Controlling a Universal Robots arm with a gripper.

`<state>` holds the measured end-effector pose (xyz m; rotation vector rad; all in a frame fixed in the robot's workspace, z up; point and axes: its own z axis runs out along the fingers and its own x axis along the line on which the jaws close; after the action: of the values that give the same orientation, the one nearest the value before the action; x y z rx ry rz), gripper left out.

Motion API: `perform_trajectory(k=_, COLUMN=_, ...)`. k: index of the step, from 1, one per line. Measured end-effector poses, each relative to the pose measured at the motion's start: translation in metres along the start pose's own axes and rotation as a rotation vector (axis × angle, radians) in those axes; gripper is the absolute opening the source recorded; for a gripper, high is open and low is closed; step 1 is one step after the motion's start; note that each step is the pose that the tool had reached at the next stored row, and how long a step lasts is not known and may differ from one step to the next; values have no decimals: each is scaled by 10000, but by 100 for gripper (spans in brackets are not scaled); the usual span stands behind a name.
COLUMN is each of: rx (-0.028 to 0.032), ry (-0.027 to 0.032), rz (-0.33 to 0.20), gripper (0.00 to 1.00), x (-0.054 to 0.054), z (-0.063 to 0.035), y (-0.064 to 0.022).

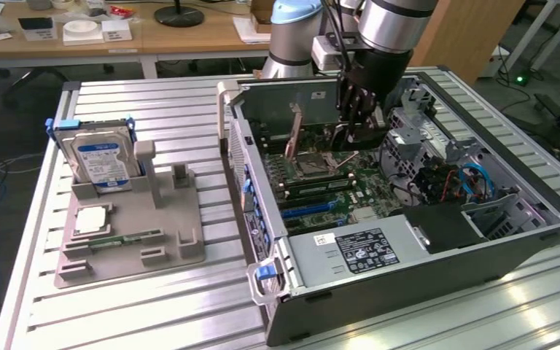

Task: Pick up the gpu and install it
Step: 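Insert the gpu into the slot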

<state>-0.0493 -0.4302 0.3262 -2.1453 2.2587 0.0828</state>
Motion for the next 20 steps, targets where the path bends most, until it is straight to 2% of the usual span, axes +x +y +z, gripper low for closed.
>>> perform_trajectory(k=15, rx=1, ry=-1, rz=0, gripper=28, x=0, z=1, y=1)
perform_trajectory(k=20, rx=0, ry=-1, rz=1, gripper=28, x=3, z=10, y=55)
